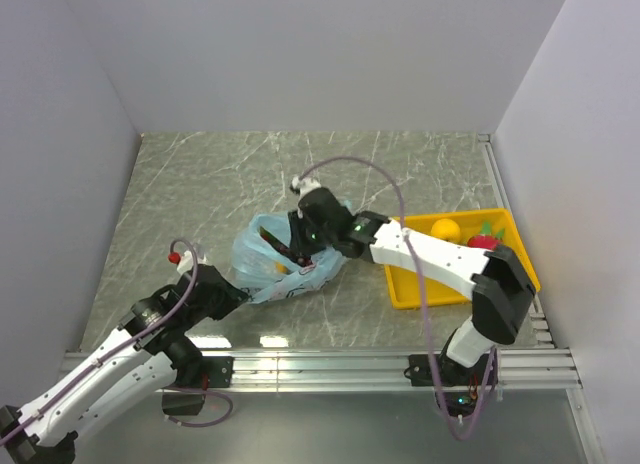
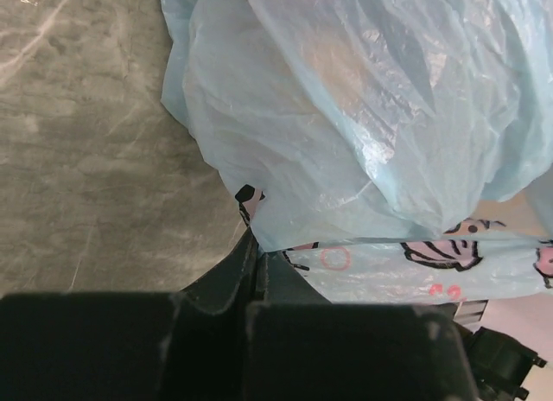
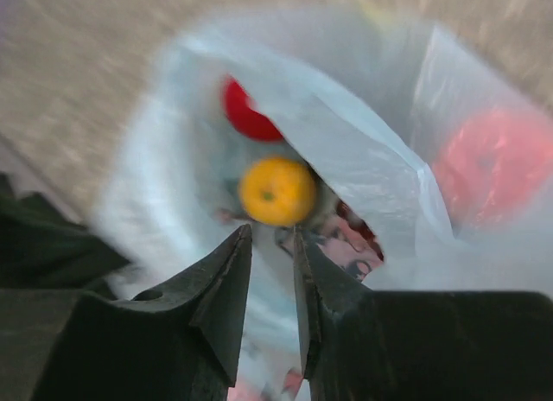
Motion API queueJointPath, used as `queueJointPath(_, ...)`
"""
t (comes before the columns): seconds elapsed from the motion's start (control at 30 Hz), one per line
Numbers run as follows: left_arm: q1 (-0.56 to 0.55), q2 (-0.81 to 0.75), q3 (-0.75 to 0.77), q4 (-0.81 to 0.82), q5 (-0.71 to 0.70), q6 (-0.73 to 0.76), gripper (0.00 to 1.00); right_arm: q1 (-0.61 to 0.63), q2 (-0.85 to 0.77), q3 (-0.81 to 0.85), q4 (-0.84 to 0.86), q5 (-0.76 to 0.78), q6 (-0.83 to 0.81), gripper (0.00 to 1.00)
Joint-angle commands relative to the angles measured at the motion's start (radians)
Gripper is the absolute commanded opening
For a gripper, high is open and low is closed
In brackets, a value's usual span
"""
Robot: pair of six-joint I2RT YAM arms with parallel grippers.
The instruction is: Untie the knot of the plastic bag and take out the fruit
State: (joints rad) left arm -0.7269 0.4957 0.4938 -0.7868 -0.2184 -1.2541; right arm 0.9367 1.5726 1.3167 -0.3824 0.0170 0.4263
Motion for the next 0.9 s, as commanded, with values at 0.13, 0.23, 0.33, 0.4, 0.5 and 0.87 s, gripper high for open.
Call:
queueJointPath(0.13, 0.003, -0.074, 0.012, -0.077, -0.064, -0.134, 0.01, -0.102, -0.068, -0.403, 0.118, 0.135, 0.186, 0.26)
queueJointPath(0.23, 0.003, -0.129, 0.029, -0.115, -0.093, -0.145, 0.01, -0.111, -0.161, -0.54, 0.137, 0.213, 0.215, 0.31)
queueJointPath(0.33, 0.003, -0.131, 0.077, -0.085, -0.107, -0.043, 0.06, -0.075, -0.203, -0.533, 0.131, 0.193, 0.172, 0.34)
queueJointPath(0.4, 0.004, -0.083, 0.127, -0.001, -0.056, 0.048, 0.37, -0.021, -0.23, -0.49, 0.126, 0.228, 0.14, 0.36)
queueJointPath(0.5, 0.003, 0.027, 0.234, 0.058, 0.045, 0.2, 0.84, -0.004, -0.255, -0.438, 0.135, 0.224, 0.134, 0.38)
queueJointPath(0.87, 0.003, 0.371, 0.505, 0.095, 0.12, 0.444, 0.99, 0.036, -0.211, -0.35, 0.29, 0.13, 0.089, 0.42)
